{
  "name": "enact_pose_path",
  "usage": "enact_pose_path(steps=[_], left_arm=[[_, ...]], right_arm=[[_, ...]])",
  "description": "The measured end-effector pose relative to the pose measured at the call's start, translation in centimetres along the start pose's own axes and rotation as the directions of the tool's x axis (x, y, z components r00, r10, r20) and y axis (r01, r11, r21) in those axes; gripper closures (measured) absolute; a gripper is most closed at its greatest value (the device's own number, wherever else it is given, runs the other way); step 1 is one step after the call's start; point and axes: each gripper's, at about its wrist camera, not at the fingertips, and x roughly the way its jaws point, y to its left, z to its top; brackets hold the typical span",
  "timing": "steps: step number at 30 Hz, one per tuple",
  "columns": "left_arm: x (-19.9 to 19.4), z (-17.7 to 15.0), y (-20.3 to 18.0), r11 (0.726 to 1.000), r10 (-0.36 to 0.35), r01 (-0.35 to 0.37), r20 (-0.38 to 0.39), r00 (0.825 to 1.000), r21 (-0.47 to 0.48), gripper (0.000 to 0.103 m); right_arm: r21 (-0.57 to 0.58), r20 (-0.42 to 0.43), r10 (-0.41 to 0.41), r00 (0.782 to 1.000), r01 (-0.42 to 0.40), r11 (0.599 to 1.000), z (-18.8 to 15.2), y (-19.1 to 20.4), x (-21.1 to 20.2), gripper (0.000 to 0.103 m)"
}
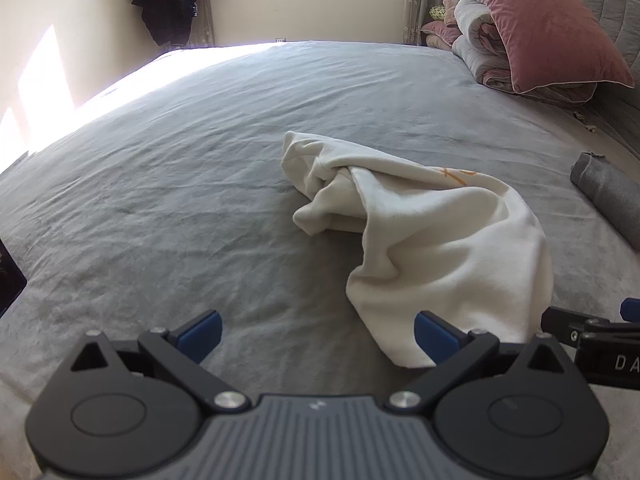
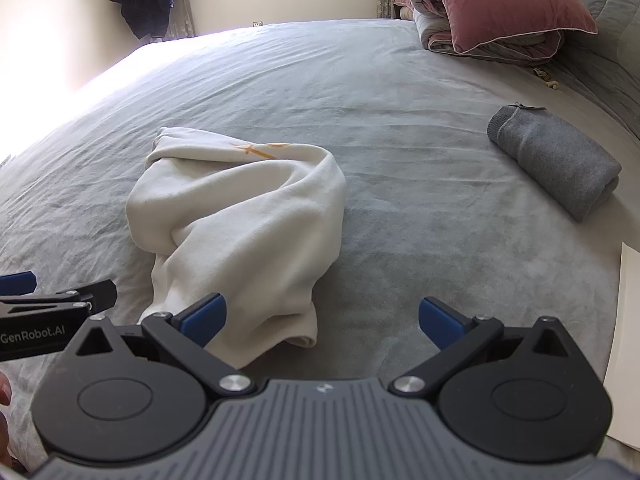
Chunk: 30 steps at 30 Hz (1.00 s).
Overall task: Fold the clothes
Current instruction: 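Move both grippers toward the crumpled cream sweatshirt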
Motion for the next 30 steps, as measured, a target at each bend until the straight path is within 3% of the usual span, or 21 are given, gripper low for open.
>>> enact_pose_path(steps=[30], left_arm=[[0.74, 0.06, 0.47, 1.0, 0.017, -0.017, -0.027, 0.999, -0.006, 0.001]], right_arm=[[-0.005, -0.008, -0.001, 1.0, 0.001, 1.0, -0.01, 0.04, 0.2, 0.0]])
